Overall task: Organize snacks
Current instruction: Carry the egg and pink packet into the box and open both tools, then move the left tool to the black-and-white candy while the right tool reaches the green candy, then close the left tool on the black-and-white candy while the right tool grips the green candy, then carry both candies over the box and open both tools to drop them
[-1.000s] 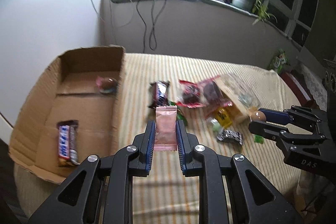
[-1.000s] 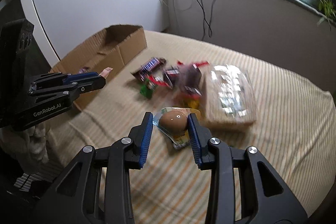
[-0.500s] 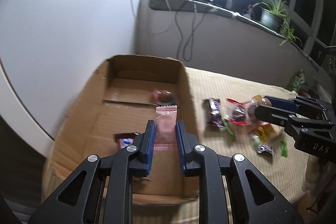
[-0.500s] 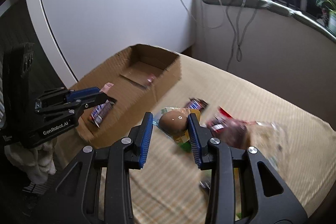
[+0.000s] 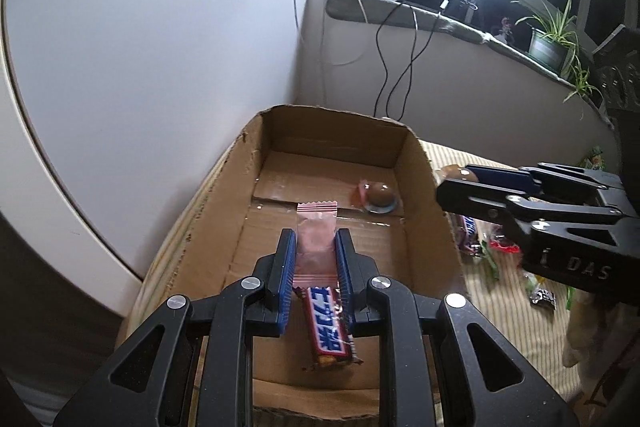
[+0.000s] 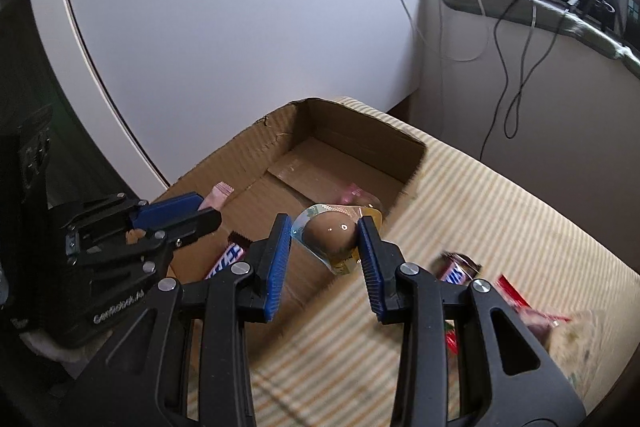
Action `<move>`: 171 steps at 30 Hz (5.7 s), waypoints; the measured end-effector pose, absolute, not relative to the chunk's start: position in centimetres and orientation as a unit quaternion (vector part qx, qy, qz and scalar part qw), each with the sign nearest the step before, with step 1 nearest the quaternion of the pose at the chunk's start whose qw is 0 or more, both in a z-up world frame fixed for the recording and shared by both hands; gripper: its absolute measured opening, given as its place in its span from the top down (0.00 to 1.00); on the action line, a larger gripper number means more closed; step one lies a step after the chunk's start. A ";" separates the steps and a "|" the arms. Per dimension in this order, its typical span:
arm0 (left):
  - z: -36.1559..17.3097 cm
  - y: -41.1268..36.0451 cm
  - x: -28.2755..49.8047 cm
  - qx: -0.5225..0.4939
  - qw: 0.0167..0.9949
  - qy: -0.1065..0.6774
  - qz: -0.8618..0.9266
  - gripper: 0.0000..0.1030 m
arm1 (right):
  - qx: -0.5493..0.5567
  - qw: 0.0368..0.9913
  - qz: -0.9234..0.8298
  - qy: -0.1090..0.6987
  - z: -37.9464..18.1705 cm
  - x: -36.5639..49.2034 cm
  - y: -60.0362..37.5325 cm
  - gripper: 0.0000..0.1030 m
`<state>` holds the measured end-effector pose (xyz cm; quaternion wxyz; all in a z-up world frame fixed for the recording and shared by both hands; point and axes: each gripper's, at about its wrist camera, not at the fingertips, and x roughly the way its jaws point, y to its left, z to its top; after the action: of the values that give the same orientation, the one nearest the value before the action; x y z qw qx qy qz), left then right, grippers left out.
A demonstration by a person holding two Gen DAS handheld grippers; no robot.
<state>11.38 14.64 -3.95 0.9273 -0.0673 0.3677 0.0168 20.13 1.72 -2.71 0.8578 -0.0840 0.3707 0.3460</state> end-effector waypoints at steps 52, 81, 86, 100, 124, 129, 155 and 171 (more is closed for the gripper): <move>-1.9 6.0 8.4 -0.052 0.934 0.347 -0.061 0.58 | -0.034 0.907 0.214 0.361 -2.2 13.8 -17.5 0.39; -9.1 -9.2 11.2 0.021 0.864 0.459 -0.204 0.58 | -0.061 0.865 0.224 0.445 -10.7 12.5 -24.2 0.45; -9.7 -10.2 11.6 0.044 0.865 0.458 -0.200 0.49 | -0.072 0.863 0.227 0.445 -11.0 13.2 -23.8 0.45; -10.1 -10.6 12.8 0.054 0.871 0.448 -0.196 0.66 | -0.092 0.860 0.237 0.443 -11.2 13.0 -23.4 0.64; -6.6 -7.6 10.1 0.014 0.886 0.415 -0.208 0.70 | -0.078 0.871 0.232 0.425 -8.9 11.7 -23.6 0.71; -5.3 -5.5 10.1 0.006 0.897 0.398 -0.190 0.70 | -0.081 0.876 0.241 0.410 -7.3 11.8 -22.3 0.71; -3.3 10.6 10.4 -0.053 0.932 0.356 -0.033 0.70 | -0.118 0.865 0.348 0.342 -0.9 16.7 -4.6 0.71; -4.7 14.3 10.3 -0.067 0.927 0.369 0.003 0.70 | -0.144 0.840 0.386 0.353 -2.9 19.3 3.7 0.71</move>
<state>10.27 14.30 -4.69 0.9269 -0.0667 0.3692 0.0032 19.25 3.65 -2.88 0.8399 -0.1439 0.3528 0.3865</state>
